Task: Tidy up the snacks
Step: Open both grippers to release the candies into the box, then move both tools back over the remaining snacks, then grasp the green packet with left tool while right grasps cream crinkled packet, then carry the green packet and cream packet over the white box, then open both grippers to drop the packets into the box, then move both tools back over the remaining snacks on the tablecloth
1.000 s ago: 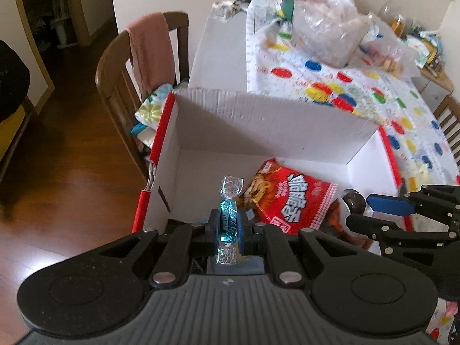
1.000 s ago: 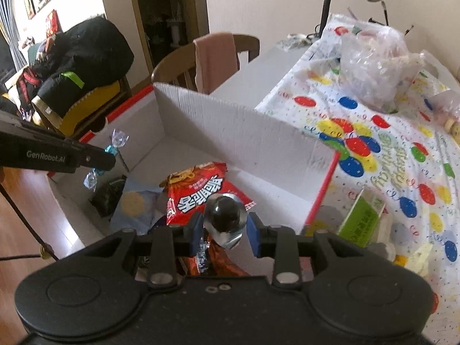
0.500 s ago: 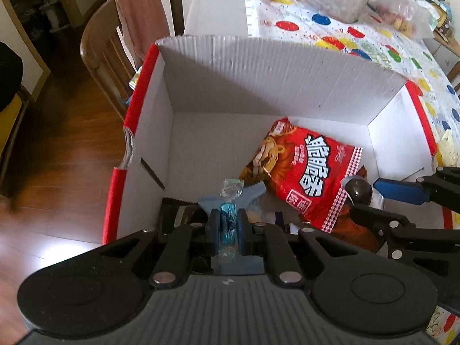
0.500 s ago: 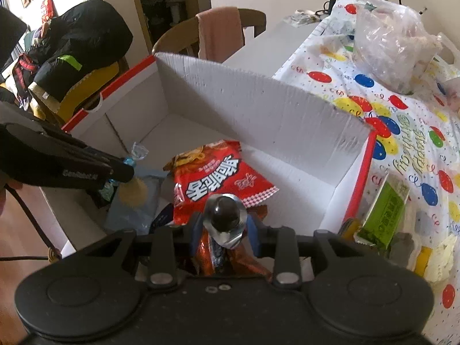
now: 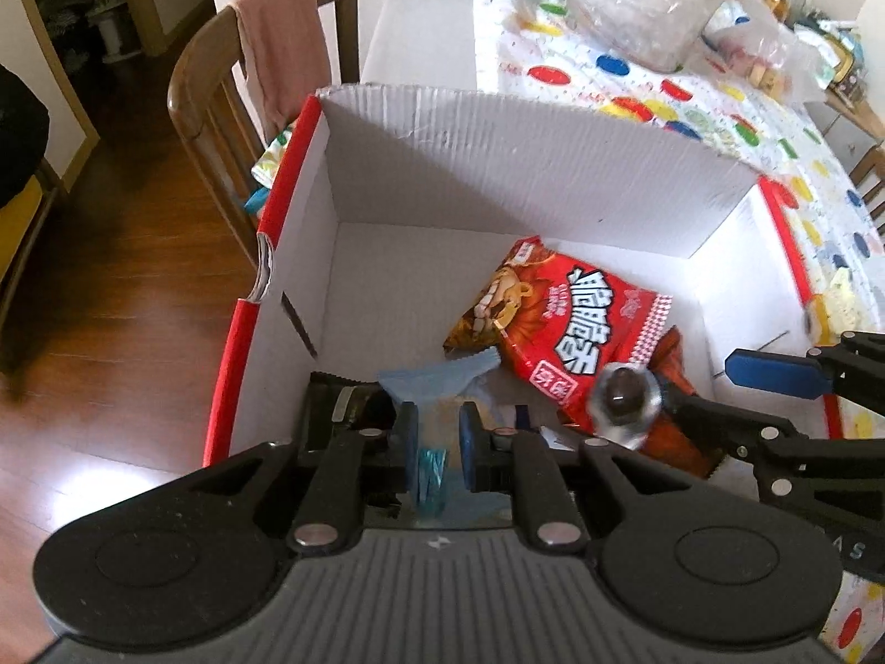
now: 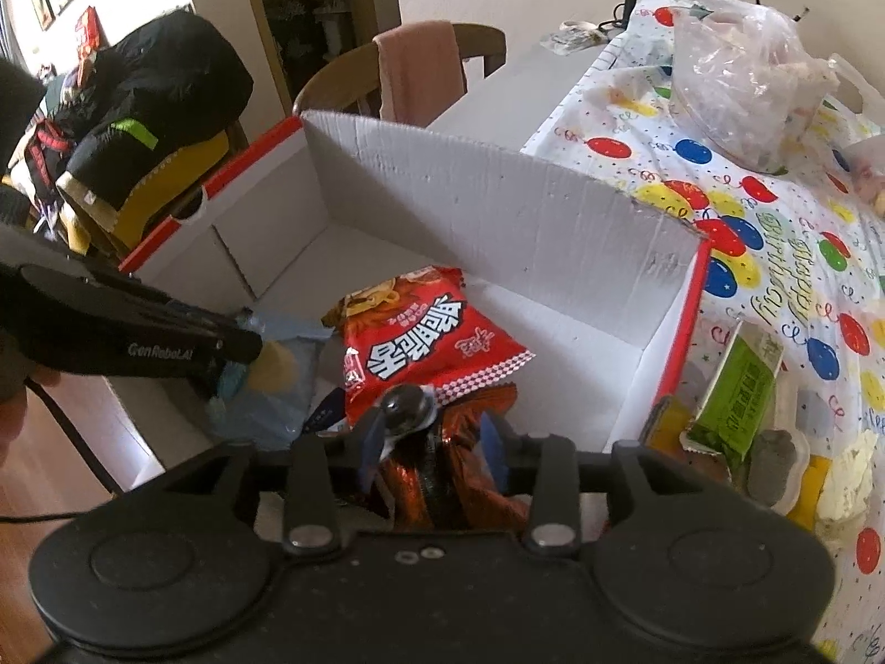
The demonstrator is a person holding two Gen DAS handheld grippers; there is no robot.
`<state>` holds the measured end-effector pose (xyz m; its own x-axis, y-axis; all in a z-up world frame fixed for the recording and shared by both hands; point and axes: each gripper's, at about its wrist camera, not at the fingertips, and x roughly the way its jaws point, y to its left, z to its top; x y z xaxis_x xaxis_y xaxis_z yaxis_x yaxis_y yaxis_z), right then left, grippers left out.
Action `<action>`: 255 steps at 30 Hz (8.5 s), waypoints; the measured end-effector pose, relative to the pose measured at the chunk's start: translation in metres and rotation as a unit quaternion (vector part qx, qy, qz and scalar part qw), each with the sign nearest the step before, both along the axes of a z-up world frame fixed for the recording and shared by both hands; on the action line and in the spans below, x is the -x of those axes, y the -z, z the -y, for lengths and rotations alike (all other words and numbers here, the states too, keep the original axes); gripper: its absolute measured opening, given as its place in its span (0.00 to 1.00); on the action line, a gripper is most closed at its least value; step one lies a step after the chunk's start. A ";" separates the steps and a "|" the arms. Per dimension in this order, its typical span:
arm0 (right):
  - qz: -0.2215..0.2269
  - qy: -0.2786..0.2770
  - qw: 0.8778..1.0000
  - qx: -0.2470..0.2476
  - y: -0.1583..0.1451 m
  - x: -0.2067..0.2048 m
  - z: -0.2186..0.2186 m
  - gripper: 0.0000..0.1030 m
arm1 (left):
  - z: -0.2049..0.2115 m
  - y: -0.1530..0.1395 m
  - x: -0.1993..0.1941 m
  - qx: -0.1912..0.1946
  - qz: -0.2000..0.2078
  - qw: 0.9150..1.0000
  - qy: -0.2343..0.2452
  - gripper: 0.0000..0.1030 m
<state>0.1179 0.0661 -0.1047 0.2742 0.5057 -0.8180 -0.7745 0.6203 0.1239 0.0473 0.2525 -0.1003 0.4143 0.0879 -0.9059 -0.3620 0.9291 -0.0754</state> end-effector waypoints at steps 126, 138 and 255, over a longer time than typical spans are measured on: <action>0.017 -0.062 0.998 -0.009 0.040 -0.143 0.240 0.27 | 0.210 0.040 -0.213 0.009 -0.039 0.999 0.016 0.42; 0.027 0.004 0.999 -0.045 -0.013 -0.102 0.266 0.27 | 0.219 -0.020 -0.148 0.027 0.014 0.999 0.026 0.42; 0.025 0.067 0.992 -0.101 -0.073 -0.021 0.183 0.96 | 0.173 -0.070 -0.039 0.001 0.102 0.992 0.070 0.78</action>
<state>0.1394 -0.1173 -0.0318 0.3883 0.6138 -0.6874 -0.6951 0.6848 0.2188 0.0865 0.0797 -0.0302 0.5969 0.0149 -0.8022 -0.2072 0.9688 -0.1362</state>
